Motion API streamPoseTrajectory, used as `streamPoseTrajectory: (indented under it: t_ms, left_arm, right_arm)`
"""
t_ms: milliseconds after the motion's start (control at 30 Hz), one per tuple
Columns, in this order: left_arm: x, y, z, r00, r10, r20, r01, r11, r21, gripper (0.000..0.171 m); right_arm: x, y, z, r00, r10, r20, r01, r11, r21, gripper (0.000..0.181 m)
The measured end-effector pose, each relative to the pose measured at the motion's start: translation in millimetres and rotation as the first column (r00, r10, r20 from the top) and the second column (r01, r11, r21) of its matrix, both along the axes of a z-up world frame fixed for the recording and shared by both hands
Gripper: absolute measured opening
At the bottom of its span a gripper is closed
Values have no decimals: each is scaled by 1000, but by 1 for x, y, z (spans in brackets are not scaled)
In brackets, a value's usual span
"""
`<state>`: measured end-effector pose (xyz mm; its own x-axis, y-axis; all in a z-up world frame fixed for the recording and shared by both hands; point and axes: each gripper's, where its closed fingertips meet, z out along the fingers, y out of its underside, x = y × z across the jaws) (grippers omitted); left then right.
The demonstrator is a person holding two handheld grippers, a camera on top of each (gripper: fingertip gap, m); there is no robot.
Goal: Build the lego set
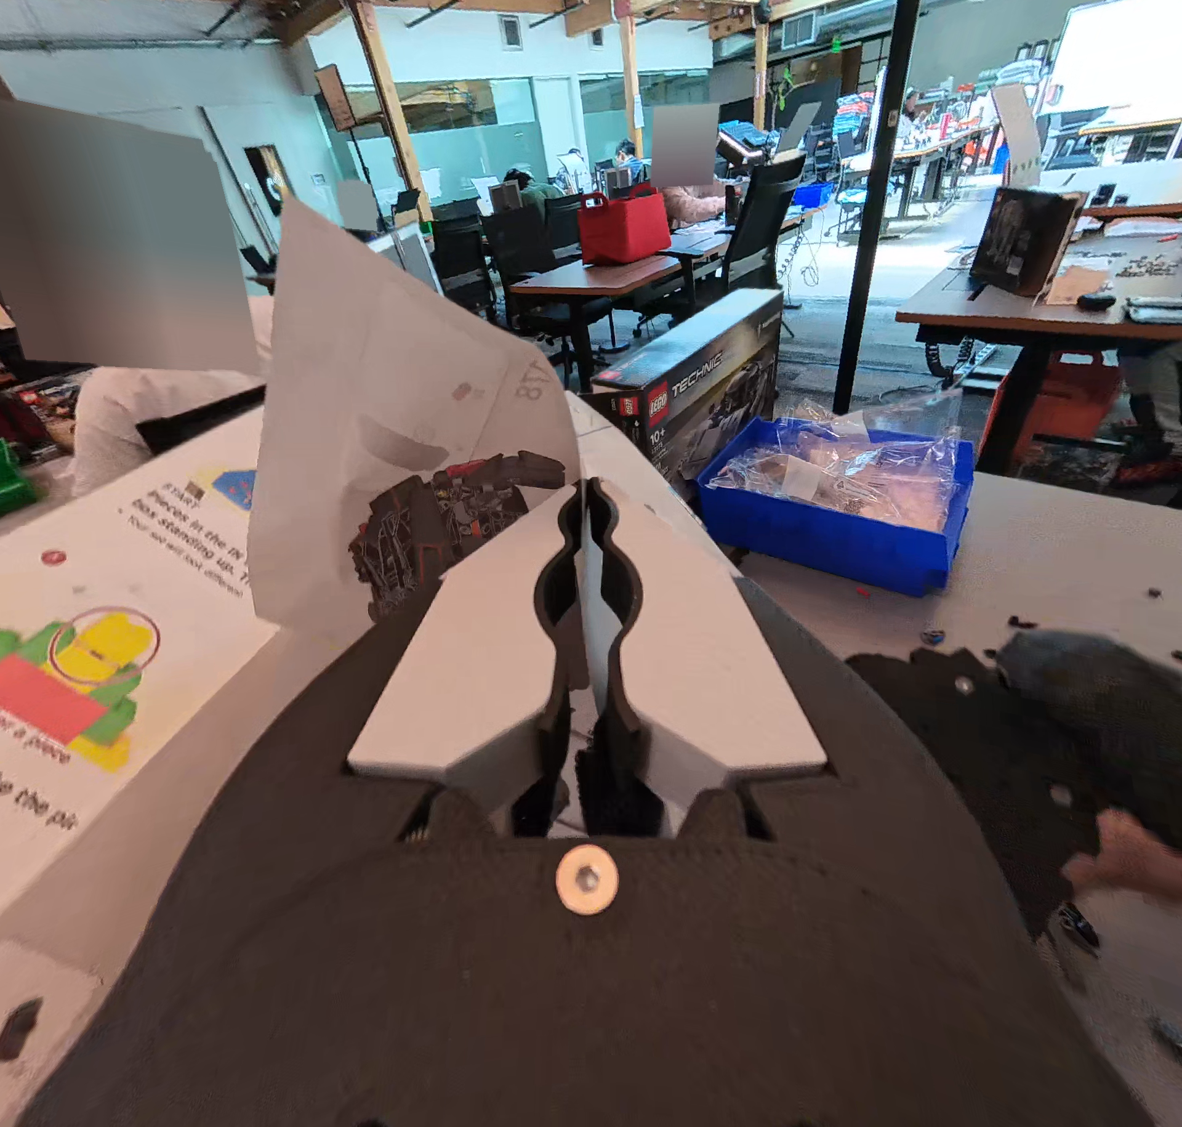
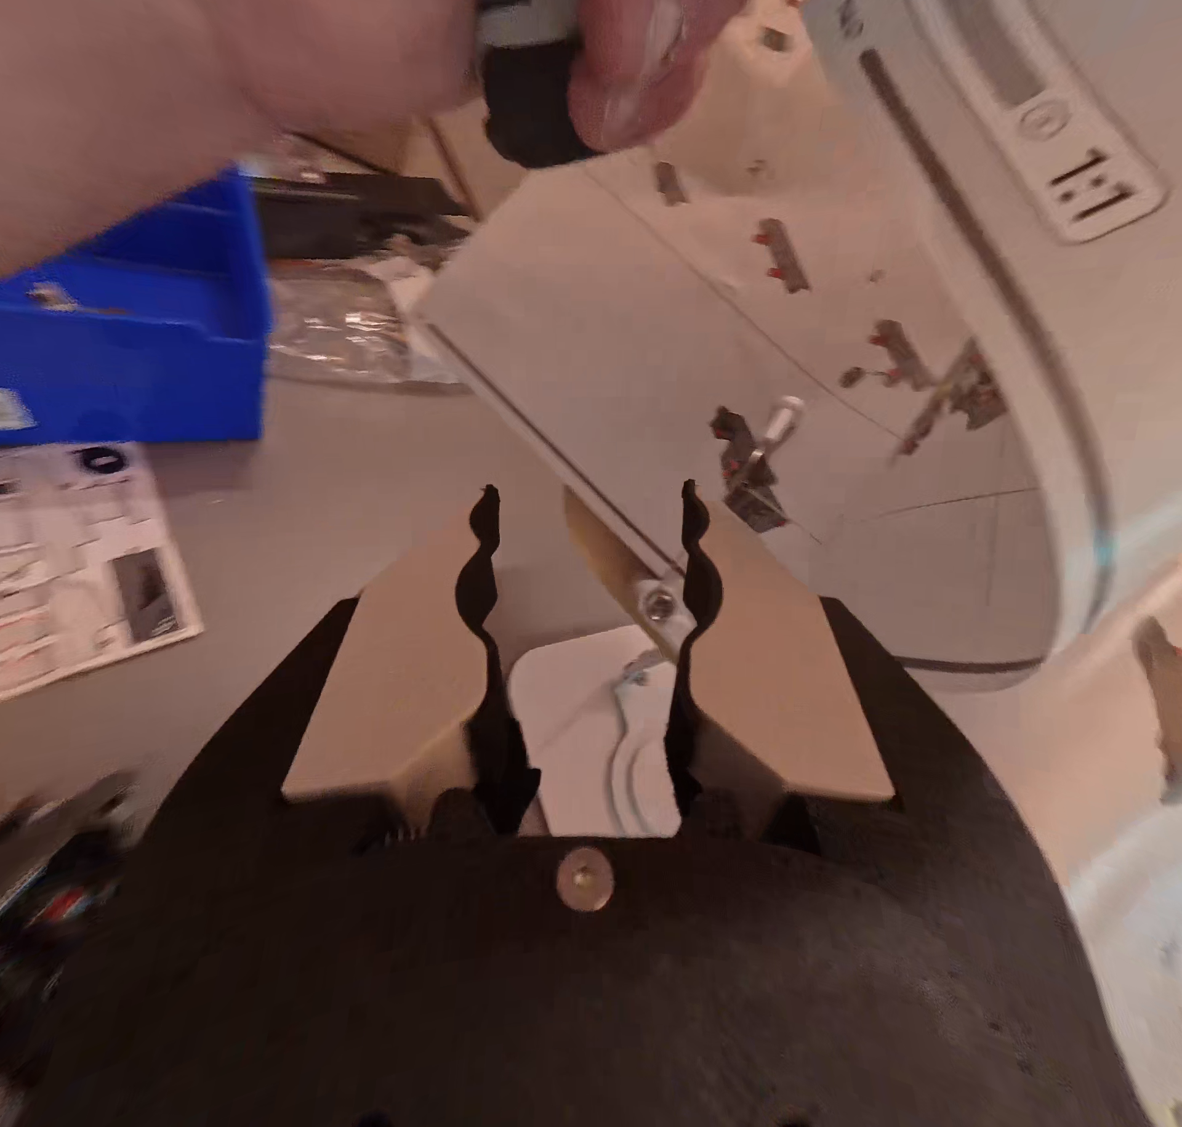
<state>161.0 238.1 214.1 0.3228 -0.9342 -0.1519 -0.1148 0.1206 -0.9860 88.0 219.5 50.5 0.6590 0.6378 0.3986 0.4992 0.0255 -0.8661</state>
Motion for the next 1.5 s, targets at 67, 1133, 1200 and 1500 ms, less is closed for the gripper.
streamPoseTrajectory:
  t_ms: [67, 1133, 1200, 1500]
  left_arm:
    - [11, -1, 7, 1000, -11, -22, 11, 1000, 27, 0]
    - [-142, 48, -107, 925, 323, 200, -292, 941, -170, 0]
    - [-144, 52, -107, 919, 350, 183, -323, 933, -159, 0]
    - [-150, 50, -128, 897, 423, 130, -406, 903, -140, 0]
  right_arm:
    - [13, 18, 2, 987, -158, 16, 155, 982, 107, 52]
    - [-6, 9, -32, 937, 292, 191, -289, 956, -44, 0]
    - [-6, 7, -32, 929, 316, 193, -313, 949, -47, 0]
    - [3, 18, -12, 973, 221, -67, -224, 974, -28, 0]
